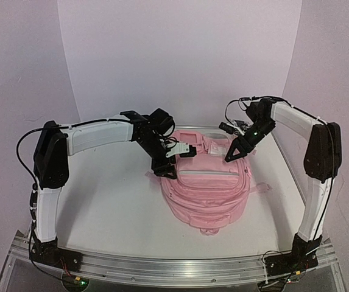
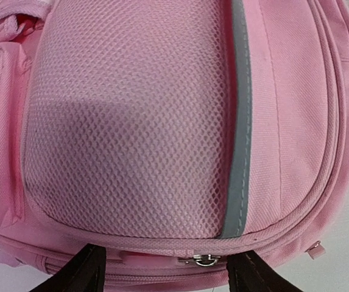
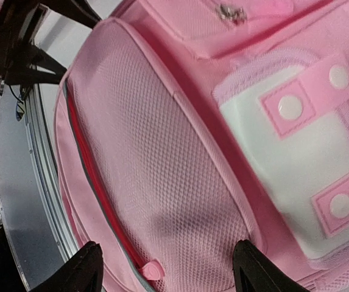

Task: Pack the student bag
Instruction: Adjust the student bag at the center of the board, then zip the student bag at the center of the board.

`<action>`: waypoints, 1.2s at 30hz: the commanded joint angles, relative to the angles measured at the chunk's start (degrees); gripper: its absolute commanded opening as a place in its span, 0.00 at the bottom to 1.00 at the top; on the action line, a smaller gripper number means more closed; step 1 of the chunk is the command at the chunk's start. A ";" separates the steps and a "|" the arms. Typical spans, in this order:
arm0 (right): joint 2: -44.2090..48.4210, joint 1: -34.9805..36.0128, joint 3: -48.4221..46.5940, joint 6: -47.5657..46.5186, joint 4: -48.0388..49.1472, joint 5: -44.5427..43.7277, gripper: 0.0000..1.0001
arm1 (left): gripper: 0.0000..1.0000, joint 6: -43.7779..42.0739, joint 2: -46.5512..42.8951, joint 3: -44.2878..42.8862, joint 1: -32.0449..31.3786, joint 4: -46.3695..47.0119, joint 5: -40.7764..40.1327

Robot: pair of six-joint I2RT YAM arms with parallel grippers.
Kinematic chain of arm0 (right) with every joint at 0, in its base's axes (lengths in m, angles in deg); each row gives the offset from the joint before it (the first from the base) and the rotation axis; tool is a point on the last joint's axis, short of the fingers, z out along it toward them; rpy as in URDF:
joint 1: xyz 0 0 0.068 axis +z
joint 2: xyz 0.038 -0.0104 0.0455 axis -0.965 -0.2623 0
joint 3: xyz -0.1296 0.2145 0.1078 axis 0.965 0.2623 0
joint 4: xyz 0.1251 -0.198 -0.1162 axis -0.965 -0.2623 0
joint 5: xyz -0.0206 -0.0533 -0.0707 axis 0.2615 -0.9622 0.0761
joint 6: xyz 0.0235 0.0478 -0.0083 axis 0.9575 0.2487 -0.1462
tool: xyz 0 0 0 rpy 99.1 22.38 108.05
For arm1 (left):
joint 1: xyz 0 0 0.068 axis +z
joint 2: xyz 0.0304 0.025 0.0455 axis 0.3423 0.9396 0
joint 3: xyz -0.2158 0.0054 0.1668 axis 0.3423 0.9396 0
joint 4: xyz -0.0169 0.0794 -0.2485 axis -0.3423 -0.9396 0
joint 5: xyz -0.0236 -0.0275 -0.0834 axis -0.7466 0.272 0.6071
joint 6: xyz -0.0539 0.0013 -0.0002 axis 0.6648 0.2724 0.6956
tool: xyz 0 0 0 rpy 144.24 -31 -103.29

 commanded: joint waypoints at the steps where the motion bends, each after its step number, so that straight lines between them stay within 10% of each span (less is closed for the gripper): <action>1: 4.10 -0.67 2.48 -3.03 -3.23 -1.67 0.73 | 0.60 -0.44 0.30 -2.61 -0.45 -1.23 1.39; 36: 3.19 -8.58 13.54 4.34 -10.58 1.60 0.76 | 0.03 13.28 -4.64 2.17 -7.38 -11.10 -1.45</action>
